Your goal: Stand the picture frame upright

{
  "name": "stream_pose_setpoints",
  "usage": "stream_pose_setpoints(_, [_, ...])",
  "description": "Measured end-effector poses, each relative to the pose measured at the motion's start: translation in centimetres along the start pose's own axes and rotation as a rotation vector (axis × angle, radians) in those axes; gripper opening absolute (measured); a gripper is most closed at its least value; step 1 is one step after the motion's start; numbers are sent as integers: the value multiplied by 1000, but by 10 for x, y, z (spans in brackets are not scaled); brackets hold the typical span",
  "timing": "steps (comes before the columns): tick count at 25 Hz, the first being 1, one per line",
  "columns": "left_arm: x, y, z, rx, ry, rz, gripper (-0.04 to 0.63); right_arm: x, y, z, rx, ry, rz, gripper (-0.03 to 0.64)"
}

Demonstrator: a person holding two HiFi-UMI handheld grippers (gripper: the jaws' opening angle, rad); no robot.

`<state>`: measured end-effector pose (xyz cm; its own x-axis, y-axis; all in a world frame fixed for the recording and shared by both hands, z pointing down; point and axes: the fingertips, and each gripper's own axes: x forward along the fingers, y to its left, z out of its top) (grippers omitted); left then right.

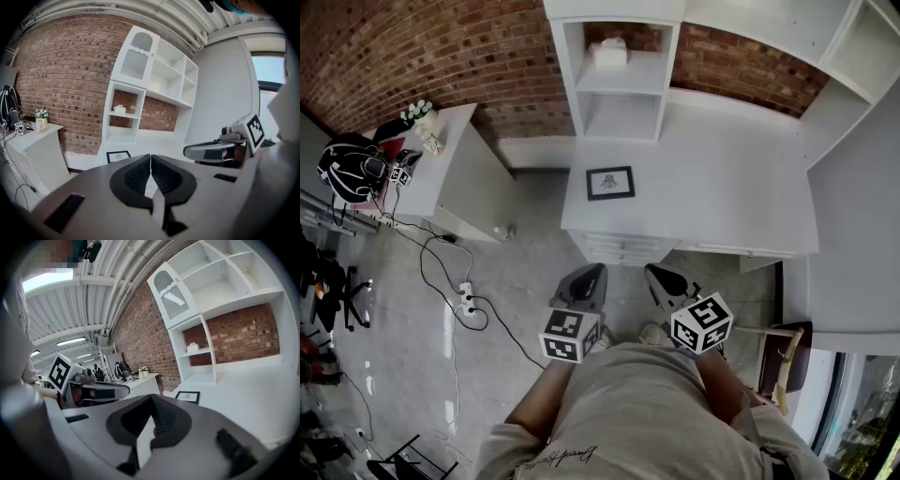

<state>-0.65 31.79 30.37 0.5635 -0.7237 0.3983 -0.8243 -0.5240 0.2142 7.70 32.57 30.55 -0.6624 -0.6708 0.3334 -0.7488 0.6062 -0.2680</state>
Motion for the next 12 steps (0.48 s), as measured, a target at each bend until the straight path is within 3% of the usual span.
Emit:
stream_pose_setpoints(9, [-9, 11, 0, 4, -2, -8, 17, 10, 16, 2, -9, 4, 5, 28])
stream_pose_setpoints(12, [-13, 16, 1, 6, -4, -13, 17, 14, 21, 6, 45, -24, 14, 28])
